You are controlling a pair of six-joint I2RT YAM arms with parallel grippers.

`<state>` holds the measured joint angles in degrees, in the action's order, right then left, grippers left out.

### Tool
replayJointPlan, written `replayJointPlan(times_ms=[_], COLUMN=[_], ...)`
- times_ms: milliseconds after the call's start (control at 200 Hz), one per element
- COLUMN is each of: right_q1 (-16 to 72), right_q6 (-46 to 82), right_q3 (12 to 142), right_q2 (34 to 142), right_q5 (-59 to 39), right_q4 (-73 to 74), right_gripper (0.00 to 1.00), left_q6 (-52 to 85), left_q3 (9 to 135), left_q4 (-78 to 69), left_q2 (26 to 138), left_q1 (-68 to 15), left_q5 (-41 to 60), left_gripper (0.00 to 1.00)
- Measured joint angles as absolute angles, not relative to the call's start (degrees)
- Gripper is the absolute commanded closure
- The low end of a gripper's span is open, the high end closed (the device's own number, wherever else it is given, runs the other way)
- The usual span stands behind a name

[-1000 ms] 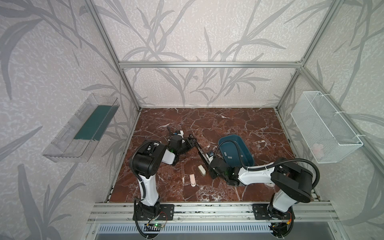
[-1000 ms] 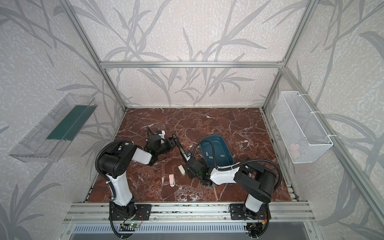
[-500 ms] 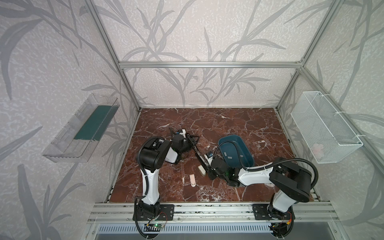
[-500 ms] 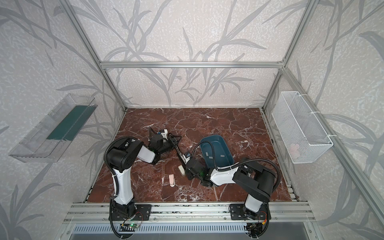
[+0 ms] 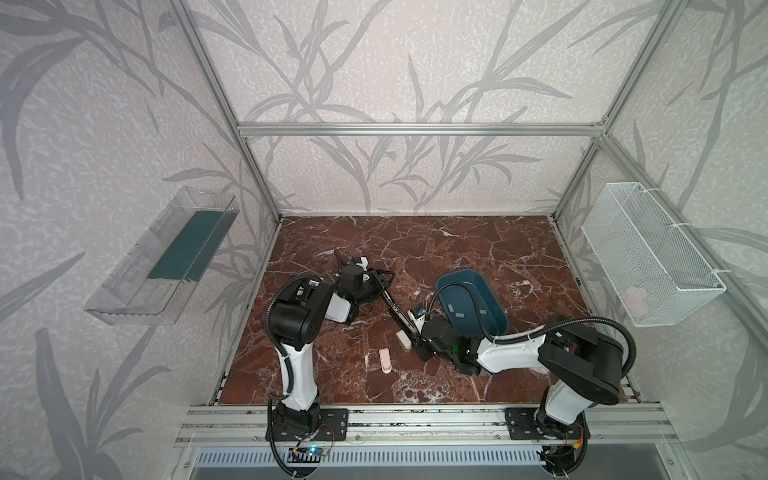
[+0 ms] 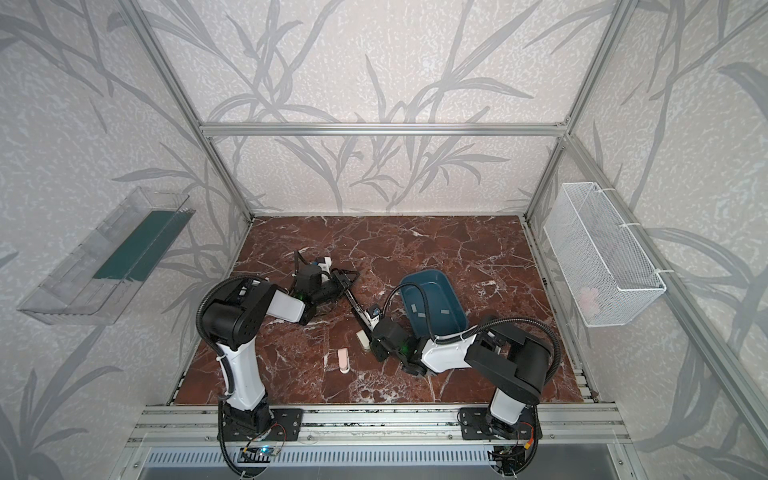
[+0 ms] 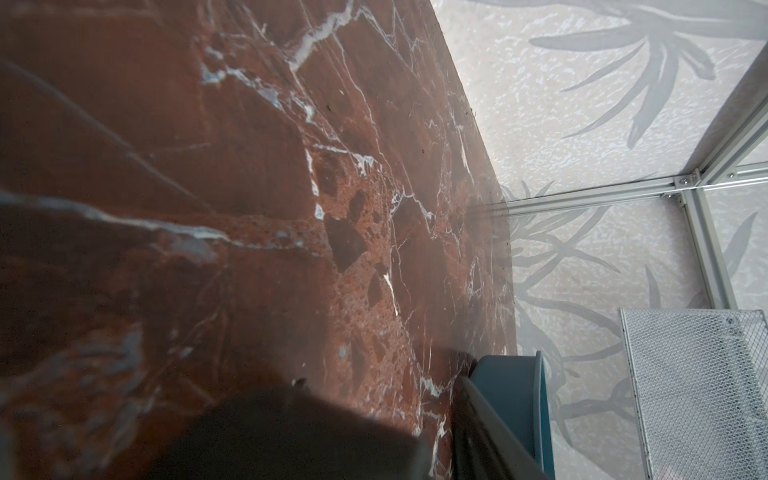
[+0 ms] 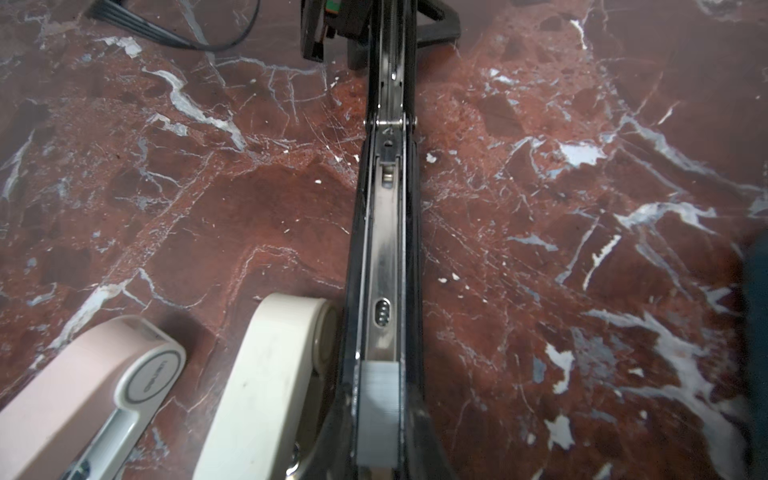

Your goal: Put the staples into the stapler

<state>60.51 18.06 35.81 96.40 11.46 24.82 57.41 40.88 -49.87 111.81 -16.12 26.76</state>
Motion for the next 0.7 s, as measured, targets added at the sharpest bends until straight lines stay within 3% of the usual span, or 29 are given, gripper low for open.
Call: replayJointPlan(times_ms=[385, 700], right_q1=[60.58, 60.53], right_q6=[14.72, 10.92], right_q3=[33.87, 28.29], right_q2=[96.4, 98.8], right_q5=[14.61, 16.08], right_q4=[27.64, 41.19], right_gripper=[0.98, 0.96], left_q6=[45.41, 32.6], left_q3=[40.86, 38.13], left_q4=[-42.61, -34.11], left_q2=[102.78, 94.19], left_q1=[-19.14, -27.46], left_q5=[24.95, 10.35], left_gripper=[0.56, 0.55])
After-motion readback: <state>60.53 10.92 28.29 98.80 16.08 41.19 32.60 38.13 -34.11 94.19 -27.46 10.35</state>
